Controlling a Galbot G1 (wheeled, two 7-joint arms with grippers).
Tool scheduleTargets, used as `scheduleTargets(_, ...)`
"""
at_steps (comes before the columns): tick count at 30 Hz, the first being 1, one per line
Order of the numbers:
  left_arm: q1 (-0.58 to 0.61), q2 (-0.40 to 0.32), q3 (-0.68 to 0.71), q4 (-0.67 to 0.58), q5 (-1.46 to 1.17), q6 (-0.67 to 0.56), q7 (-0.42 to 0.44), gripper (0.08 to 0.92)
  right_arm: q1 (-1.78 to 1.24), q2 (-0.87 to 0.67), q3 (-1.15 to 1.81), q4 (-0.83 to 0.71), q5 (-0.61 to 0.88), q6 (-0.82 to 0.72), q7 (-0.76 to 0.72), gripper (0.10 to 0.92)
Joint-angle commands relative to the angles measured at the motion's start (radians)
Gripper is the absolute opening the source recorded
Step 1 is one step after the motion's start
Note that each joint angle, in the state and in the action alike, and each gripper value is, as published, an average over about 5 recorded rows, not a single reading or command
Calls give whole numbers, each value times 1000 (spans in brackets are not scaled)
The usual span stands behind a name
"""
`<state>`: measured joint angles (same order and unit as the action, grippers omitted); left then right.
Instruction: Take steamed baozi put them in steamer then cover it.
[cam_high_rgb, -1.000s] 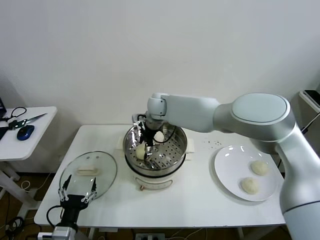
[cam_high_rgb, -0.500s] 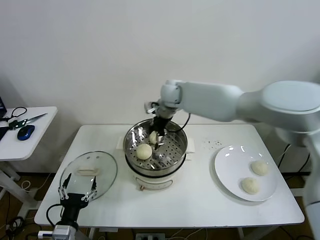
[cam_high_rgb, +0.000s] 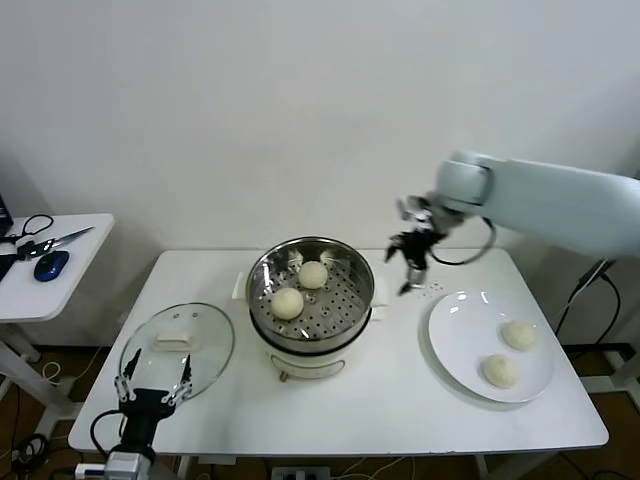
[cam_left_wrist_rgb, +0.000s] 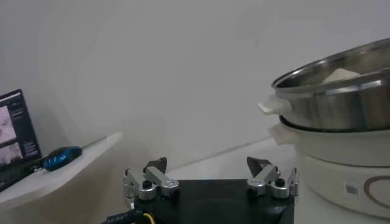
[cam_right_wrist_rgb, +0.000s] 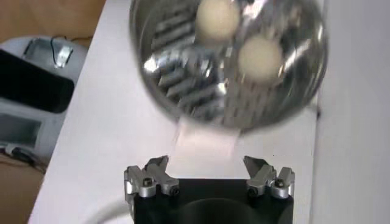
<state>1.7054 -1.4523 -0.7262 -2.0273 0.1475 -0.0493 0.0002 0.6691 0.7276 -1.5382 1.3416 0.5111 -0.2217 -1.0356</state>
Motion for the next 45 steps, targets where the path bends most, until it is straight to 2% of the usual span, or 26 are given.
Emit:
scheduleTargets(1,4,-1,-3,-3,6,2,0,823,-175,-249,57,48,-227,26,-11,823)
scheduleTargets(12,26,-17,-18,-10,14,4,-1,823,-446,-250,226,-31,-394,70,-21,823)
scheduleTargets(22,23,-21,-25,-4,15,6,-2,823,-510,-190,296,-114,-425,83,-23,823)
scheduleTargets(37,19,-23,-21,4,22,6,-2,823,-506,-153,299,-149,-437,89,-35,817)
scheduleTargets(45,19,-22,-20,4,21,5,-2,823,-492,-147,295,-154,-436,100,-40,699)
